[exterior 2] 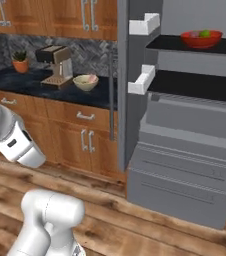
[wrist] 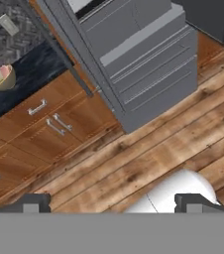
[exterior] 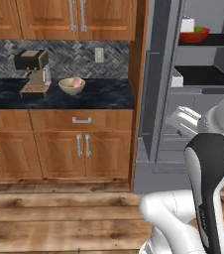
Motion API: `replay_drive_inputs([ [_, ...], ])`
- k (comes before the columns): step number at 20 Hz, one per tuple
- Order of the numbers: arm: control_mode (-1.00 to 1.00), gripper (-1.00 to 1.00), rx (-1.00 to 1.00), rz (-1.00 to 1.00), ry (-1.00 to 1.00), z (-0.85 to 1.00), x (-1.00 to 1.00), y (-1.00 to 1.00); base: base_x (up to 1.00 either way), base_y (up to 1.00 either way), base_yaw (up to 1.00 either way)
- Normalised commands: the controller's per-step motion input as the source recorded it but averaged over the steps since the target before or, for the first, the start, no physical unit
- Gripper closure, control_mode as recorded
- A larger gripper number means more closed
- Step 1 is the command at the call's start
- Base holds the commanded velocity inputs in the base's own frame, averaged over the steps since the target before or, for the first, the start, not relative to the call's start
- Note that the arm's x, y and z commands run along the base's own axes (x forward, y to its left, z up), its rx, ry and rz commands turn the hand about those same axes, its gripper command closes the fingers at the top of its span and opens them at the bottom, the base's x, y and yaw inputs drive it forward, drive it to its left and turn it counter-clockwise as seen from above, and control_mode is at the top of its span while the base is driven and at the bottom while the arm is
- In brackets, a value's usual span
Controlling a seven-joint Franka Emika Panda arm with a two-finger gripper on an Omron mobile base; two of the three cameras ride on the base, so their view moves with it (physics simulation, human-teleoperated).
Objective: Place the bowl with the onion and lime on the top shelf of the fridge. Place the bowl with the steak and chicken drumstick on the second highest shelf of the fridge.
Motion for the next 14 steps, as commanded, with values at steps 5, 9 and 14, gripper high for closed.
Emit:
replay_drive_inputs([
  [5,1.00,-1.00,0.00,0.00,0.00,0.00,0.00,0.00,0.77,1.00,-0.17],
  [9,1.00,-1.00,0.00,0.00,0.00,0.00,0.00,0.00,1.00,1.00,-0.26],
  [14,1.00,-1.00,0.00,0.00,0.00,0.00,0.00,0.00,1.00,0.90,-0.22],
])
